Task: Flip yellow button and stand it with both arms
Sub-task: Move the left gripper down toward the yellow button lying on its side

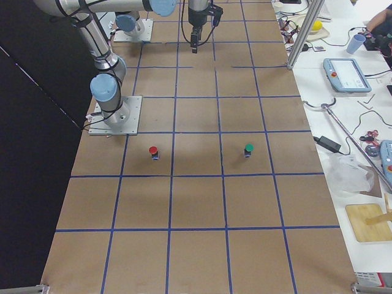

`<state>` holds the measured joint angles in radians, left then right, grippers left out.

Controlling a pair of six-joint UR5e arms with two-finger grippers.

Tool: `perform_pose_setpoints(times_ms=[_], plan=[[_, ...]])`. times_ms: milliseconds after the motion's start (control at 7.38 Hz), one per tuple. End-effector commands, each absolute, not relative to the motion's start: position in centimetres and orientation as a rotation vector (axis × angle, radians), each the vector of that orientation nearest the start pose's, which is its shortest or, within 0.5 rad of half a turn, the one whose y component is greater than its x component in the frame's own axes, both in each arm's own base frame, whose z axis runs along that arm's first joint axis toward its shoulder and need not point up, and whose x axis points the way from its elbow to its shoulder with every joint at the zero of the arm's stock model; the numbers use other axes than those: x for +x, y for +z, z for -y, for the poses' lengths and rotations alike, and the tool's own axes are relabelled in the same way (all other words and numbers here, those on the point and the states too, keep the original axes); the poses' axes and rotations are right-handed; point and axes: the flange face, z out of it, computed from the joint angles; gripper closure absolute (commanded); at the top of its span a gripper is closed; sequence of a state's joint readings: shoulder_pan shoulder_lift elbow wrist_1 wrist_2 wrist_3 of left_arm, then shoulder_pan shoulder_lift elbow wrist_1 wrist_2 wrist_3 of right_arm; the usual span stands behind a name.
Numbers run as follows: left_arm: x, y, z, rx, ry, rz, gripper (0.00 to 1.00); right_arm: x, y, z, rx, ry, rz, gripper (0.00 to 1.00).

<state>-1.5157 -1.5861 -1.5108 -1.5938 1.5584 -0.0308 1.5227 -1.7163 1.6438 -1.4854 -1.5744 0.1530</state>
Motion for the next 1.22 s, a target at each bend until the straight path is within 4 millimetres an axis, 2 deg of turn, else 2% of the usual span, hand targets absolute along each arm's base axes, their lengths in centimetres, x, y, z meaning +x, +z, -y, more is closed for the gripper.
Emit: perform_pose_setpoints(times_ms=[0, 135, 271, 406, 677, 948, 1084], plan=[[-10.7, 50.6, 50.6, -0.133, -0.029, -3.151, 0.0, 11.2, 52.5, 42.1, 0.318, 0.03, -3.137, 0.0], [-10.6, 50.4, 50.0, -0.118, -0.022, -3.145, 0.0, 11.2, 52.3, 42.0, 0.321, 0.054, -3.137, 0.0], [-9.7, 50.4, 50.1, -0.137, -0.025, -3.147, 0.0, 11.2, 52.4, 42.1, 0.321, 0.047, -3.137, 0.0], [-7.6, 50.4, 50.4, -0.092, -0.022, -3.142, 0.0, 11.2, 52.3, 42.2, 0.321, 0.052, -3.137, 0.0], [-1.1, 50.4, 50.5, -0.029, 0.006, -3.152, 0.0, 11.3, 52.3, 42.2, 0.32, 0.05, -3.128, 0.0], [7.6, 49.3, 50.2, 0.007, 0.065, -3.173, 0.0, 11.3, 51.8, 41.9, 0.32, 0.065, -3.128, 0.0], [11.4, 48.4, 50.1, 0.089, 0.086, -3.184, 0.0, 11.3, 51.8, 41.8, 0.32, 0.067, -3.128, 0.0]])
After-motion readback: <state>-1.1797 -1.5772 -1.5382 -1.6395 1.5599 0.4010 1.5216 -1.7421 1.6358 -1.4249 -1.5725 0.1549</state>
